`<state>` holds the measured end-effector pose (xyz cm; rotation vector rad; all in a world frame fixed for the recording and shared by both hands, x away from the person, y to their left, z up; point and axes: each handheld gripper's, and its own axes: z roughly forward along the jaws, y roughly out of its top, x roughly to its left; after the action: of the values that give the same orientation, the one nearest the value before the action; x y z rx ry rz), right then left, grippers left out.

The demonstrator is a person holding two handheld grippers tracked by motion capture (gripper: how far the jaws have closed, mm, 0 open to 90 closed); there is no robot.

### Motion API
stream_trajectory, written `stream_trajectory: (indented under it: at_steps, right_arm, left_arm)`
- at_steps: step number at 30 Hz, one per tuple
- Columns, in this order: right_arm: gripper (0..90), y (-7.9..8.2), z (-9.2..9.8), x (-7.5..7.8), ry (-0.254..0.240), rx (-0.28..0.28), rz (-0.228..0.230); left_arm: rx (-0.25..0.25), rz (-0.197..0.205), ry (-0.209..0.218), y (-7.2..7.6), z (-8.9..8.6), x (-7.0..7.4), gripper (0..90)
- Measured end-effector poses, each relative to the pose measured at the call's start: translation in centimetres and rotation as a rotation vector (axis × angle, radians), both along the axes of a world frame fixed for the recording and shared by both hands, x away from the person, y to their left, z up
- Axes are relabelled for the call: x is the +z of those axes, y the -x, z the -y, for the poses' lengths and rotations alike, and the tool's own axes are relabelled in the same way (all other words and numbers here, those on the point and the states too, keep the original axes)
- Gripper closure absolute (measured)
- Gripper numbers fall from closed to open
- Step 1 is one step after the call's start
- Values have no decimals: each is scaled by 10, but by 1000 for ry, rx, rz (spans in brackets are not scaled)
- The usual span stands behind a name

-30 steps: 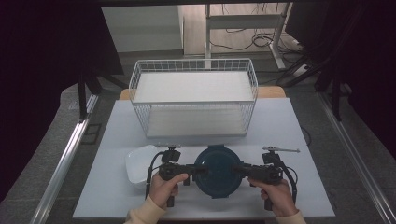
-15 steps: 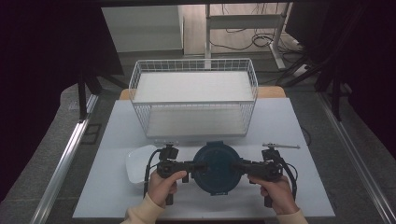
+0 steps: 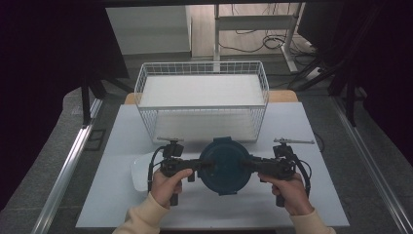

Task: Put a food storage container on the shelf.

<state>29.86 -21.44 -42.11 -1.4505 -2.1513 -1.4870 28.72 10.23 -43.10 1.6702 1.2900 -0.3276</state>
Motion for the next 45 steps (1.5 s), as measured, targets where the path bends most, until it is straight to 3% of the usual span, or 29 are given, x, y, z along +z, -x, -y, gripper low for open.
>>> stream_trajectory:
  at_steps: [9, 16, 45]
  right_arm:
    - [414, -12, -3, 24, -14, 8, 19]
    - [415, -20, -8, 39, -11, 17, 31]
    - [417, -43, -30, 90, -22, 36, 79]
  left_arm:
    - [2, 28, -17, -12, -4, 29, 364]
    - [-1, 24, -14, -19, -9, 42, 364]
    - [5, 89, -29, -39, -31, 97, 364]
